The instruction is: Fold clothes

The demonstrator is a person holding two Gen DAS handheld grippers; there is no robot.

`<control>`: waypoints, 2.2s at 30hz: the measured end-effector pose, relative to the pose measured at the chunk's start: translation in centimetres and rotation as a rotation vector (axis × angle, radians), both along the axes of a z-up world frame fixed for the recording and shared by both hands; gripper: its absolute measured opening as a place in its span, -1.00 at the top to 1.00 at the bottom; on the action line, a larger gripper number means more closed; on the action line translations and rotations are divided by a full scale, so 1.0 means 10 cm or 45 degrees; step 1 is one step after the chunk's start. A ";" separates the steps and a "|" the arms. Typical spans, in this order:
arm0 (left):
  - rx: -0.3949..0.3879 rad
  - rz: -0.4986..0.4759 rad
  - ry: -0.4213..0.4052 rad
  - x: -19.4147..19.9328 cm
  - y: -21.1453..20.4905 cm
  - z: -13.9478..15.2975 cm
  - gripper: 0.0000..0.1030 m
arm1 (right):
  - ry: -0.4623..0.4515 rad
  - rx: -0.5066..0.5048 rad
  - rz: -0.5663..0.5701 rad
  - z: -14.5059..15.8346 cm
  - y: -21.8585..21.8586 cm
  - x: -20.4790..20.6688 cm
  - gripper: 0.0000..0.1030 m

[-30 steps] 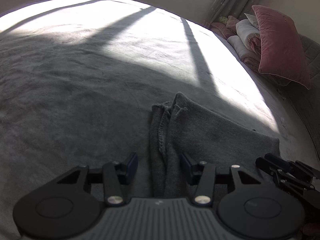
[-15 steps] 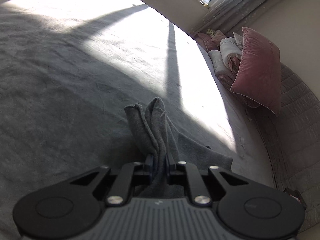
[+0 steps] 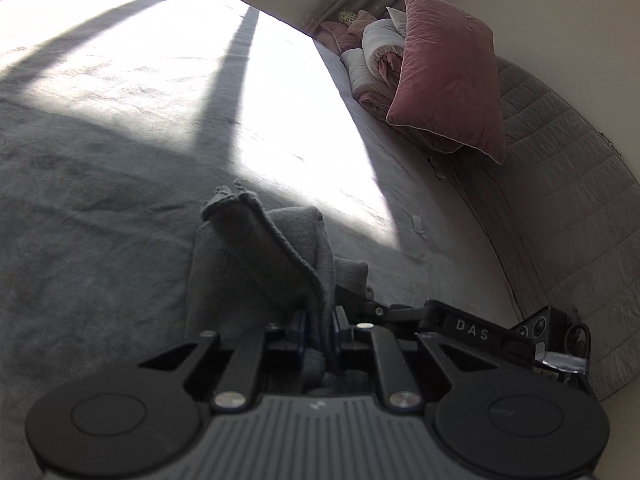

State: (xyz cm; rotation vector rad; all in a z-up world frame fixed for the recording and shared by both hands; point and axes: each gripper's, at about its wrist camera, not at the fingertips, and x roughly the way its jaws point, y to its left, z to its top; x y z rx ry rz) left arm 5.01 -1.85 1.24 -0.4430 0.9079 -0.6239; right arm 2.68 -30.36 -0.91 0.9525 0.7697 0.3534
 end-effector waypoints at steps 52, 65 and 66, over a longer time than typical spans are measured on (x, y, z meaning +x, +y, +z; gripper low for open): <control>0.097 -0.195 -0.322 -0.54 -0.46 -0.20 0.63 | 0.100 0.122 -0.165 -0.07 -0.51 -0.16 0.56; 0.082 -0.234 -0.355 -0.48 -0.63 -0.15 0.57 | -0.208 -0.250 -0.199 0.35 -0.32 -0.26 0.30; 0.079 -0.253 -0.365 -0.52 -0.67 -0.19 0.57 | -0.217 -0.274 -0.185 0.34 -0.26 -0.25 0.30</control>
